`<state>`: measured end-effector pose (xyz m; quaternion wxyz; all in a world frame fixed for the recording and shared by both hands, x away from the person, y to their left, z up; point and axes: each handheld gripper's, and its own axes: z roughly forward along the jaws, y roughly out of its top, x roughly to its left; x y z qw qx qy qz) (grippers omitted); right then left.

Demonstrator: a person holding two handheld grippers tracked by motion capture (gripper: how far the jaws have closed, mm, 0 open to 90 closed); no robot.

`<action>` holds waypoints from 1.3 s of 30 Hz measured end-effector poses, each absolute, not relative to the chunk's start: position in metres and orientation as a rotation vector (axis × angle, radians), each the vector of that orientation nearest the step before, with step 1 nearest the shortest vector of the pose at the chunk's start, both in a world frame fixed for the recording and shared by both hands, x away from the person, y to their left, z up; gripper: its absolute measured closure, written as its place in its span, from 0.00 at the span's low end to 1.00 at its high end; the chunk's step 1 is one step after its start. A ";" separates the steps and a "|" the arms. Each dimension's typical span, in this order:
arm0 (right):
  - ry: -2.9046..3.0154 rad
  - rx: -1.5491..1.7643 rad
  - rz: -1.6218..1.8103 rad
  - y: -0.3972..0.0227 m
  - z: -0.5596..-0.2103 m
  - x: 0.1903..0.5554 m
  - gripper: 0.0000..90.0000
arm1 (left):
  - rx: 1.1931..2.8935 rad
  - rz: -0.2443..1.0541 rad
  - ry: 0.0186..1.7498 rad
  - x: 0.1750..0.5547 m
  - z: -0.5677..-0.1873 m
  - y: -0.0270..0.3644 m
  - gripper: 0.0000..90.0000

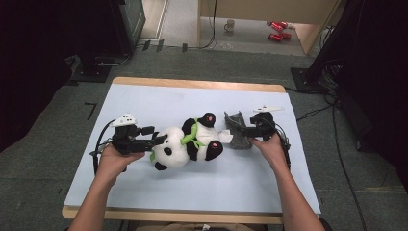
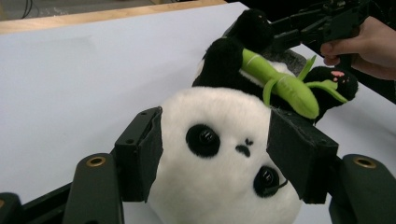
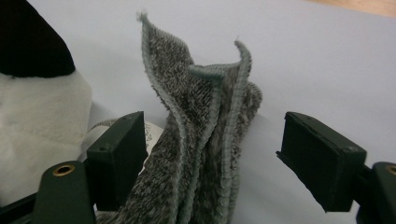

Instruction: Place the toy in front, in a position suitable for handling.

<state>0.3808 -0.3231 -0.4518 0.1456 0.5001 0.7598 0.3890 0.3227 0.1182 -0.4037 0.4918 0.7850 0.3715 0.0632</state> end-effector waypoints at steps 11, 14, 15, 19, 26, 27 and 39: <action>2.269 1.459 1.001 -0.315 -0.481 0.395 0.30 | 1.903 0.177 0.951 0.316 -0.422 0.124 0.38; 2.289 1.493 1.026 -0.316 -0.485 0.398 0.38 | 1.904 0.179 0.960 0.316 -0.425 0.124 0.38; 2.302 1.511 1.044 -0.316 -0.486 0.398 0.42 | 1.902 0.177 0.965 0.316 -0.427 0.124 0.38; 2.335 1.526 1.093 -0.317 -0.486 0.398 0.61 | 1.887 0.178 0.967 0.315 -0.429 0.124 0.37; 2.367 1.609 1.074 -0.314 -0.481 0.400 0.78 | 1.879 0.211 0.949 0.314 -0.433 0.124 0.33; 2.368 1.608 1.068 -0.314 -0.480 0.400 0.79 | 1.880 0.209 0.950 0.314 -0.433 0.124 0.33; 2.304 1.545 1.124 -0.314 -0.448 0.394 0.80 | 1.969 0.179 0.917 0.303 -0.433 0.108 0.29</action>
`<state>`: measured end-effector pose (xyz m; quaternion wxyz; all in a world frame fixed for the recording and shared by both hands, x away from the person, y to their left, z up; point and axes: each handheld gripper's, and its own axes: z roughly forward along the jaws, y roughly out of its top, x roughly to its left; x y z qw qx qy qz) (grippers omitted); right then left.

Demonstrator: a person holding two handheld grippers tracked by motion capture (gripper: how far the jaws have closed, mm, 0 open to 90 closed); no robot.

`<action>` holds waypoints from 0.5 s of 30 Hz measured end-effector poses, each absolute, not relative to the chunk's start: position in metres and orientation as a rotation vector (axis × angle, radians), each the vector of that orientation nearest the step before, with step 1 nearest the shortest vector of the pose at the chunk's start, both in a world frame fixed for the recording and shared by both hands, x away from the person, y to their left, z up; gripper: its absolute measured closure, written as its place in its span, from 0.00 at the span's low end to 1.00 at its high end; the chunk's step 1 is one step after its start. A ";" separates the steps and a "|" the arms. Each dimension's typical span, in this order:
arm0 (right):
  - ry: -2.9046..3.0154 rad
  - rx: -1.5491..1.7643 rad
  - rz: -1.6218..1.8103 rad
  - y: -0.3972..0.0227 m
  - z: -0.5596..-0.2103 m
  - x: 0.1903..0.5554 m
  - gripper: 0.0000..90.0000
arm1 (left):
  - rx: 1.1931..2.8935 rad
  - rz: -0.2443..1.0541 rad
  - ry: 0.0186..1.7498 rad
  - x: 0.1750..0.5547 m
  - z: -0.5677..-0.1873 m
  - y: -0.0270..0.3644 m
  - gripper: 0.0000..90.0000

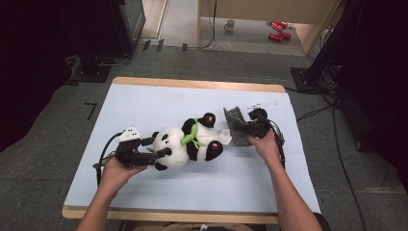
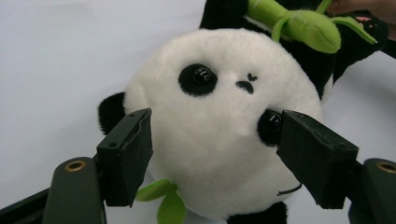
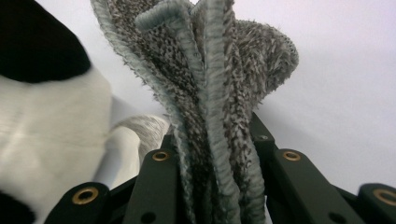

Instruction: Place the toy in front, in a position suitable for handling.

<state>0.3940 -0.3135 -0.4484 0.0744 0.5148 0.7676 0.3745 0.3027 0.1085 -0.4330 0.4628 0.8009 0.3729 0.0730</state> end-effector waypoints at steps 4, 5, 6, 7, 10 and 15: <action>2.285 1.517 1.178 -0.314 -0.434 0.390 0.80 | 1.986 0.181 0.910 0.303 -0.439 0.103 0.27; 2.285 1.517 1.178 -0.314 -0.434 0.390 0.80 | 1.978 0.178 0.910 0.303 -0.441 0.103 0.27; 2.285 1.518 1.189 -0.314 -0.432 0.390 0.80 | 1.969 0.167 0.914 0.304 -0.442 0.105 0.26; 2.286 1.523 1.197 -0.315 -0.430 0.390 0.80 | 1.962 0.159 0.920 0.305 -0.442 0.106 0.26; 2.290 1.522 1.226 -0.315 -0.426 0.389 0.80 | 1.959 0.126 0.943 0.305 -0.443 0.108 0.25; 2.298 1.478 1.227 -0.311 -0.413 0.386 0.80 | 1.947 0.115 0.933 0.303 -0.451 0.109 0.24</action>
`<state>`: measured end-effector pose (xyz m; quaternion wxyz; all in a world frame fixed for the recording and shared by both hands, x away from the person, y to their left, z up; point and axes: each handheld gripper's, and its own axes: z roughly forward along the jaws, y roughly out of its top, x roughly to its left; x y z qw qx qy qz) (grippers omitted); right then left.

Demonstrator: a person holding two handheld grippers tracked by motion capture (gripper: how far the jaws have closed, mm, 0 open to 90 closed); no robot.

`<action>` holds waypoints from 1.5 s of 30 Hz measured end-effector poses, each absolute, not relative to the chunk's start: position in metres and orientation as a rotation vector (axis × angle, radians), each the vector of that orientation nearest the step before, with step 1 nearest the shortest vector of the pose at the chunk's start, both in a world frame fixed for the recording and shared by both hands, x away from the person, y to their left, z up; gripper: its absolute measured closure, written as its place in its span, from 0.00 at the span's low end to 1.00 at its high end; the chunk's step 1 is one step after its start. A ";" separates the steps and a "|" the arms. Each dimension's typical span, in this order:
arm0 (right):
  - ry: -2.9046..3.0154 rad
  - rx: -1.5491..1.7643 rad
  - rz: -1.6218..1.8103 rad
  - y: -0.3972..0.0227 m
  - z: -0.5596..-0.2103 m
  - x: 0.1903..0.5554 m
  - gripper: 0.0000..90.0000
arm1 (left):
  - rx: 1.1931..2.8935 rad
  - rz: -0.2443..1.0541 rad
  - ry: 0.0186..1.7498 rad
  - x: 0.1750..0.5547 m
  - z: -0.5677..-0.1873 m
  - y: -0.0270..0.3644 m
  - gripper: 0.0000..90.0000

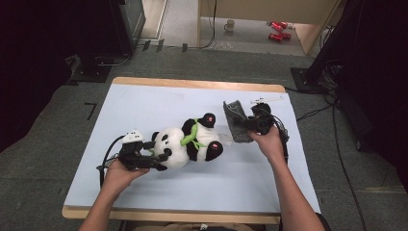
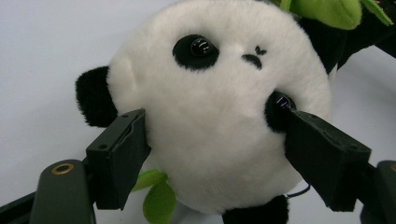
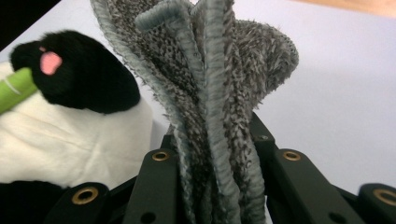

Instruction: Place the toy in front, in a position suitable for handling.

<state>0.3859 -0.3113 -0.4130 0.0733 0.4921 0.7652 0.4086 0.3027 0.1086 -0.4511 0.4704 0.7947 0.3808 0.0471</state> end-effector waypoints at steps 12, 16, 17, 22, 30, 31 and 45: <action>2.288 1.440 1.257 -0.305 -0.394 0.379 0.81 | 1.954 0.111 0.869 0.316 -0.456 0.105 0.51; 2.291 1.492 1.277 -0.305 -0.392 0.373 0.81 | 1.956 0.122 0.790 0.326 -0.459 0.101 0.53; 2.293 1.497 1.282 -0.305 -0.391 0.372 0.81 | 1.963 0.126 0.771 0.329 -0.459 0.100 0.53; 2.276 1.501 1.325 -0.307 -0.381 0.362 0.81 | 1.941 0.058 0.785 0.341 -0.460 0.098 0.52; 2.301 1.470 1.318 -0.291 -0.368 0.368 0.81 | 1.928 0.044 0.870 0.341 -0.453 0.100 0.36; 2.306 1.461 1.312 -0.289 -0.365 0.369 0.81 | 1.931 0.046 0.870 0.341 -0.453 0.099 0.35; 2.407 1.396 1.261 -0.240 -0.344 0.388 0.81 | 1.923 0.052 0.935 0.332 -0.448 0.093 0.28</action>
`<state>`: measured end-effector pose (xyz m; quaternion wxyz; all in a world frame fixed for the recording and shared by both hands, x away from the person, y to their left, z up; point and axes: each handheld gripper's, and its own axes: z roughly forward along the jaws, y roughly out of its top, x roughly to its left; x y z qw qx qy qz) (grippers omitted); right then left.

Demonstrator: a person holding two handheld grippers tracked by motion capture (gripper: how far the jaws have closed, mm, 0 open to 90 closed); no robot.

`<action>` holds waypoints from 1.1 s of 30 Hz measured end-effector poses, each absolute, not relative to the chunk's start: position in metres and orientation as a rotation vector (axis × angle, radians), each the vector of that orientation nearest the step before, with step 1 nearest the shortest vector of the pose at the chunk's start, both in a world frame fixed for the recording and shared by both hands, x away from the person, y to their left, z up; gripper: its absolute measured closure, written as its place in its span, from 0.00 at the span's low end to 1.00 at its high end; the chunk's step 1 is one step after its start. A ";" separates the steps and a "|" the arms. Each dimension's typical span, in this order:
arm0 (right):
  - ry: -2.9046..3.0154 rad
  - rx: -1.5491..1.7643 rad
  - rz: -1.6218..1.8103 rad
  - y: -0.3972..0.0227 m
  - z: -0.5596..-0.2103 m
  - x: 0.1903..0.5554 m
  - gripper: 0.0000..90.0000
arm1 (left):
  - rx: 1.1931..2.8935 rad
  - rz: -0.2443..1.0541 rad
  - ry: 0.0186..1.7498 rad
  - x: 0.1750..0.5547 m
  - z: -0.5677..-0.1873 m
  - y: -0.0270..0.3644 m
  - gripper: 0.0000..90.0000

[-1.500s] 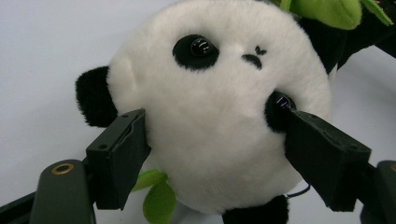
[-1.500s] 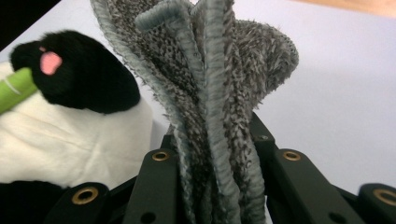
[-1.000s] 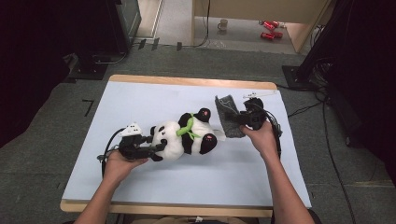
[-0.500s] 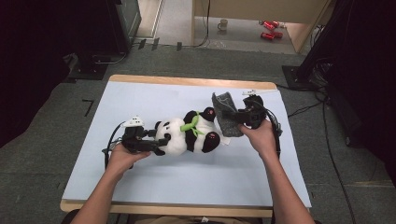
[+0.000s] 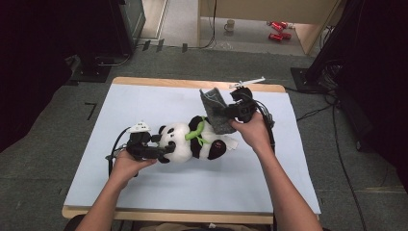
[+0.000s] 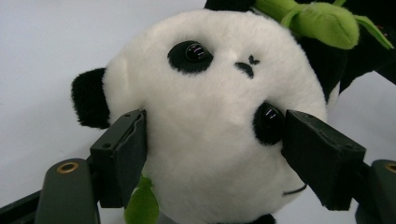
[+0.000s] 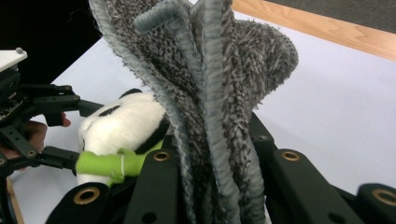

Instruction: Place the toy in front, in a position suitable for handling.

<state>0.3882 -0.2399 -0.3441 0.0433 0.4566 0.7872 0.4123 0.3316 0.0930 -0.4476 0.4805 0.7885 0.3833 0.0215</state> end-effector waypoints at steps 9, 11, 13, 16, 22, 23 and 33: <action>2.471 1.354 1.232 -0.204 -0.344 0.401 0.81 | 1.932 0.052 0.932 0.331 -0.447 0.095 0.34; 2.485 1.346 1.218 -0.197 -0.346 0.404 0.81 | 1.945 0.057 0.925 0.331 -0.446 0.095 0.35; 2.494 1.342 1.208 -0.190 -0.347 0.407 0.81 | 1.951 0.063 0.921 0.330 -0.446 0.094 0.36; 2.512 1.334 1.197 -0.179 -0.347 0.411 0.81 | 1.952 0.064 0.921 0.331 -0.446 0.094 0.36; 2.555 1.276 1.168 -0.155 -0.348 0.418 0.81 | 1.951 0.068 0.926 0.331 -0.446 0.094 0.36; 2.564 1.272 1.165 -0.151 -0.349 0.420 0.80 | 1.950 0.067 0.928 0.332 -0.446 0.094 0.37; 2.620 1.252 1.156 -0.109 -0.356 0.429 0.81 | 1.967 0.073 0.936 0.332 -0.442 0.091 0.42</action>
